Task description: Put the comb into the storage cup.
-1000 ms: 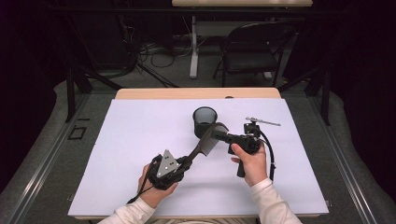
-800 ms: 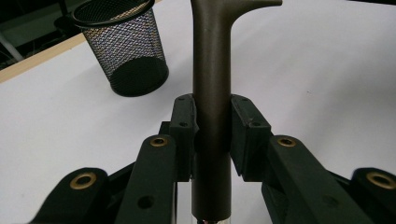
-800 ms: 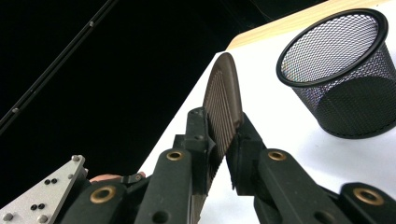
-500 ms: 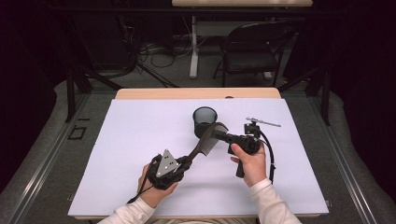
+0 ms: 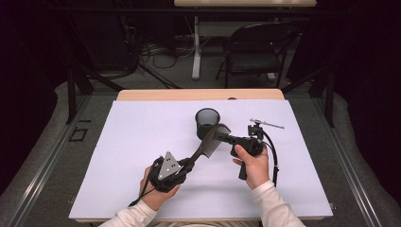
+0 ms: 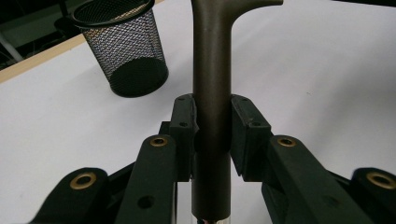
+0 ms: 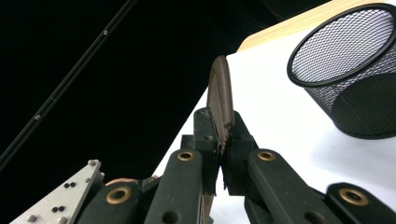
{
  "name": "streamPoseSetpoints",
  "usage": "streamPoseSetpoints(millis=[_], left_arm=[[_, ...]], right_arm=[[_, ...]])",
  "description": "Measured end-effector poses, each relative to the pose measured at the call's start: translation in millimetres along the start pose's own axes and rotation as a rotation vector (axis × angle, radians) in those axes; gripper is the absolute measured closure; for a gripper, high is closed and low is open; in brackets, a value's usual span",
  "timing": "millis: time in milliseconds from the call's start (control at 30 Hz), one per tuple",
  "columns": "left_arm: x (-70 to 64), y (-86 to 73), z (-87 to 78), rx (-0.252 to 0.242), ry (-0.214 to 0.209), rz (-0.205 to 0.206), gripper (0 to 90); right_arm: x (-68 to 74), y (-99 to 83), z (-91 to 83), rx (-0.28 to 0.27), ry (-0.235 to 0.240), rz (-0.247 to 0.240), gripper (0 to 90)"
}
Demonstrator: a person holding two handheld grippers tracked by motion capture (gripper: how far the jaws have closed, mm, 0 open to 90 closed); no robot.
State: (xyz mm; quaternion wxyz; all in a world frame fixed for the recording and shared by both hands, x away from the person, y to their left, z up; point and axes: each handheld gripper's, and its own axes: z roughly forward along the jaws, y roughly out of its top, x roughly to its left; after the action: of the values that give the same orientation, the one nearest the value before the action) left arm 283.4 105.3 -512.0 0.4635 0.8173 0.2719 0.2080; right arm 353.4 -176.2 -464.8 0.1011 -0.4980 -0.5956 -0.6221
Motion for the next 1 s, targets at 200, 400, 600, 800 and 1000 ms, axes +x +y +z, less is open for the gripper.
streamPoseSetpoints(millis=[200, 400, 600, 800, 1000], left_arm=[[-0.3, -0.2, 0.0, -0.004, 0.002, -0.001, 72.5], [-0.1, -1.0, 0.7, -0.003, 0.001, 0.0, 72.5], [-0.6, -1.6, 0.7, -0.007, 0.004, -0.003, 72.3], [-0.4, -1.9, 0.8, -0.007, -0.002, -0.008, 72.1], [-0.1, -3.0, 2.2, -0.009, -0.008, -0.012, 70.0]], right_arm=[[-1.0, -0.4, -0.1, -0.003, 0.011, 0.006, 86.9], [-1.0, -0.8, 0.2, -0.004, 0.013, 0.0, 87.1], [-1.8, -0.6, 0.0, -0.001, 0.03, 0.0, 87.2], [-1.5, -0.6, -0.3, 0.003, 0.043, -0.005, 87.2], [-1.2, -0.6, -0.6, 0.002, 0.043, -0.009, 87.2]])
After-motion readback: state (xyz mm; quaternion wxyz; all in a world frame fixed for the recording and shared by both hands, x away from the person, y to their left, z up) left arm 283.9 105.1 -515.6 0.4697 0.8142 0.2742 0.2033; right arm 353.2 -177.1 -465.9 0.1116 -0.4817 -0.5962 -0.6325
